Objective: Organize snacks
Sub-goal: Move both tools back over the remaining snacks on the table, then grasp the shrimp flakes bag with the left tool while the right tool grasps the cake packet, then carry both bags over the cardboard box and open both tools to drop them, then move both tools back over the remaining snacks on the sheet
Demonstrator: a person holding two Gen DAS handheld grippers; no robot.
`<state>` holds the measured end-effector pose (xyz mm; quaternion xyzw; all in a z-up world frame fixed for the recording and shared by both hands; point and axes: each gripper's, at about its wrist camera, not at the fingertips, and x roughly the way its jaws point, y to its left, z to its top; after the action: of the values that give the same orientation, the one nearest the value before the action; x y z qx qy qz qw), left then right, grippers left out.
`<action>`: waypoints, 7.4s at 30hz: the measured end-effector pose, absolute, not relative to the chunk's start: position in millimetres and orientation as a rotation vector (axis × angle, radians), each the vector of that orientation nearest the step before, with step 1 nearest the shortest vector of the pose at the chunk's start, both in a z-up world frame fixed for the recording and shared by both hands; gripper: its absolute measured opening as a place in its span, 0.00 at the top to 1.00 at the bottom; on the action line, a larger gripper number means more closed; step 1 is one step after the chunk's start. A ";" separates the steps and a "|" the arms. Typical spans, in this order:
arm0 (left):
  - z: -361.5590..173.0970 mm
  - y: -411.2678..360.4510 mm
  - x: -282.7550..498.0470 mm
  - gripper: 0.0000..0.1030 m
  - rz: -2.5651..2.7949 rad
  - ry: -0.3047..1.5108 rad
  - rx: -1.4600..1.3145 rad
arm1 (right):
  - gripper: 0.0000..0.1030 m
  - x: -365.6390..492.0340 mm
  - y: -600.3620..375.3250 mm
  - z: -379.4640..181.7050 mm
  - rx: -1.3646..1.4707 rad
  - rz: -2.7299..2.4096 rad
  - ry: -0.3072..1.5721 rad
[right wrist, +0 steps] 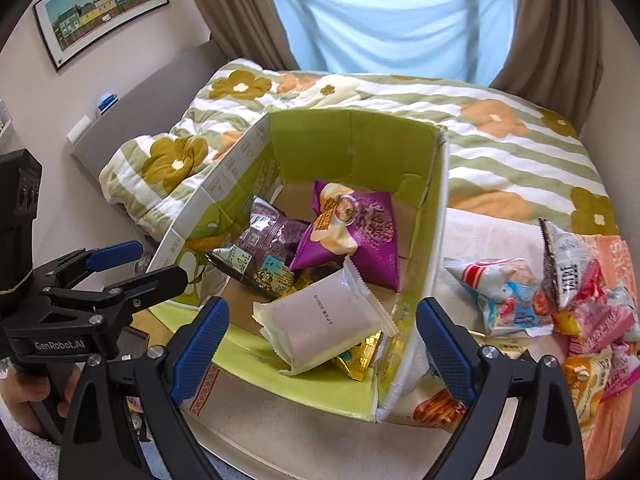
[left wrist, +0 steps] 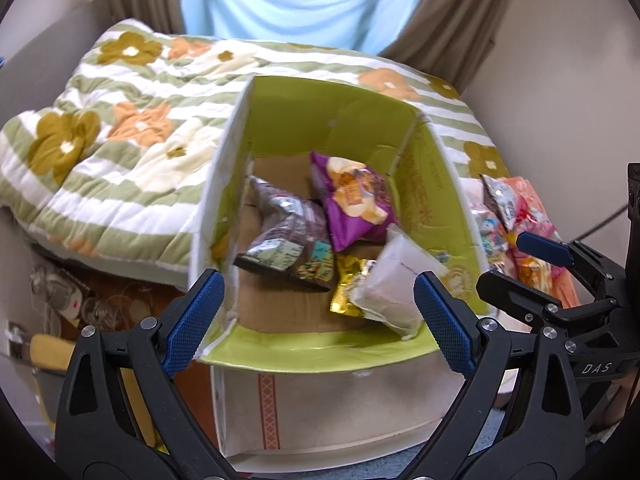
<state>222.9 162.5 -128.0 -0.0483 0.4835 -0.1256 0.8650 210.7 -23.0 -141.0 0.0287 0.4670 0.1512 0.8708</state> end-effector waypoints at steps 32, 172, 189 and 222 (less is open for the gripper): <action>-123.8 -124.6 256.1 0.07 -0.335 1.050 -0.035 | 0.09 139.0 -275.2 -149.8 -0.016 0.034 0.997; -150.1 173.8 375.5 0.00 -0.144 1.086 -0.144 | 0.11 381.1 -30.5 -170.2 0.122 0.274 1.114; -130.0 174.6 335.9 0.00 -0.122 1.056 -0.163 | 0.11 334.4 -36.0 -152.0 0.116 0.282 1.087; -88.8 -21.1 217.6 0.00 -0.222 0.896 -0.165 | 0.11 215.7 -212.9 -86.9 -0.047 0.242 0.914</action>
<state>217.6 -21.1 -88.8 -0.0796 0.4319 -0.1070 0.8920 215.7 -212.9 -86.9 -0.0227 0.4399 0.1166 0.8901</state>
